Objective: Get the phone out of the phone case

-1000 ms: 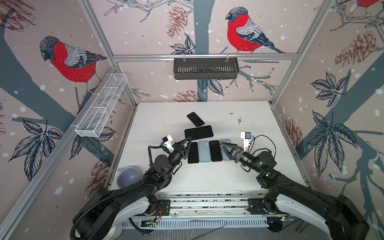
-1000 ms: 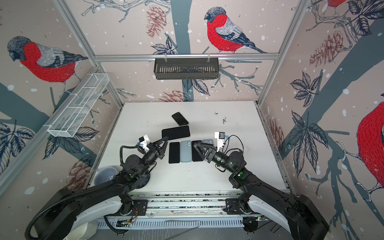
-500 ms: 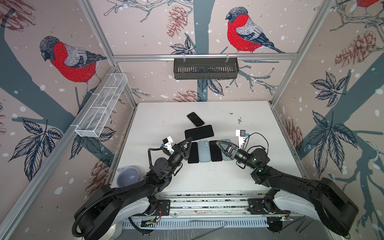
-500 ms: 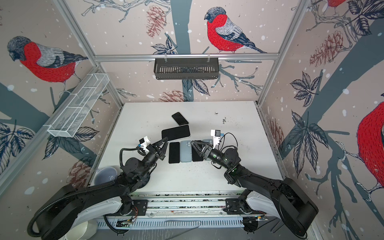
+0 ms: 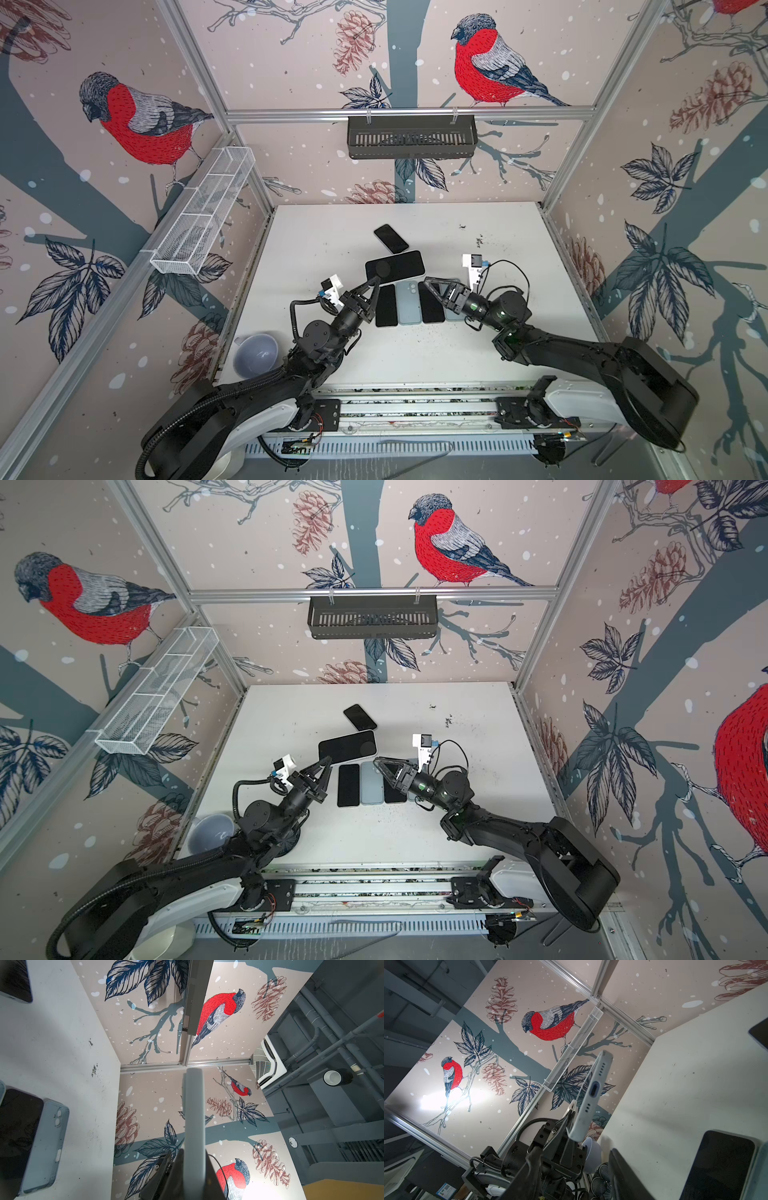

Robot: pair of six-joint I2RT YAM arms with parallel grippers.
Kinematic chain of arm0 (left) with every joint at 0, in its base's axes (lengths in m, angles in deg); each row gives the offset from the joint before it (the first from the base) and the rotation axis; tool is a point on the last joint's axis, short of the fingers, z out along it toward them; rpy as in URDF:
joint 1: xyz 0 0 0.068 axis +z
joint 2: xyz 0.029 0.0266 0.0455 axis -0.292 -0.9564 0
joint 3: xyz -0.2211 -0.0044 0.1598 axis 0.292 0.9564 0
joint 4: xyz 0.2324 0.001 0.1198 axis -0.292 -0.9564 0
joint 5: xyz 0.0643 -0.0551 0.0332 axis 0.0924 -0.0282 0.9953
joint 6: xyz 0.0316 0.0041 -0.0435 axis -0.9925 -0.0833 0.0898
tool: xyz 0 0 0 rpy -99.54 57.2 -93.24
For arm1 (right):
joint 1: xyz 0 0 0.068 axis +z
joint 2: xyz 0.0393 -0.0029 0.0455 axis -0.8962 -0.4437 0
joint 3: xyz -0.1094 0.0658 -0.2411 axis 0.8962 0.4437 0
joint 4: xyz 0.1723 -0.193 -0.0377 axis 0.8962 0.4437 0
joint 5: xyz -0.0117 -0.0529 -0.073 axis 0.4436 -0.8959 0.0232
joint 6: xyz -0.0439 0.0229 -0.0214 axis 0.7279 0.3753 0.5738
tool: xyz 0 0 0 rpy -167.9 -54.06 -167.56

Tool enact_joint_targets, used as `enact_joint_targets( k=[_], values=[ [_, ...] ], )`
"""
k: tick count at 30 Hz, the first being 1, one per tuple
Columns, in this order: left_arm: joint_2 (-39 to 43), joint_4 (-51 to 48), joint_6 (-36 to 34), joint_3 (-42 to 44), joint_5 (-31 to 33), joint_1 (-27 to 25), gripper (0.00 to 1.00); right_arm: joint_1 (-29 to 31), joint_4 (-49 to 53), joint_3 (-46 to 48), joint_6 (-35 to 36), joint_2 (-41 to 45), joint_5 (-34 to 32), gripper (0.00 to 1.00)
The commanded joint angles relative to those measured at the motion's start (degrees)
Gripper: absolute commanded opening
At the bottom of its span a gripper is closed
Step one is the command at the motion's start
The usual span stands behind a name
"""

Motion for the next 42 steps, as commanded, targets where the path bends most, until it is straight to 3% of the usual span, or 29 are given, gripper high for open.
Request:
enact_joint_targets(
  k=[1, 11, 28, 42],
  values=[
    [0.77, 6.79, -0.06, 0.49, 0.23, -0.06, 0.00, 0.31, -2.64, -0.75, -0.87, -1.01, 0.54, 0.50],
    [4.05, 4.78, -0.85, 1.44, 0.62, -0.06, 0.00, 0.90, -3.83, -2.54, -1.59, -3.41, 1.52, 0.36],
    [7.07, 2.44, -1.73, 3.41, 1.51, -0.74, 0.00, 1.00, -4.65, -4.19, -2.18, -5.26, 2.37, 0.38],
    [10.23, -0.97, -1.95, 3.42, 2.33, -1.16, 0.00, 1.09, -12.88, -0.97, -3.65, -8.04, 5.50, 0.06]
  ],
)
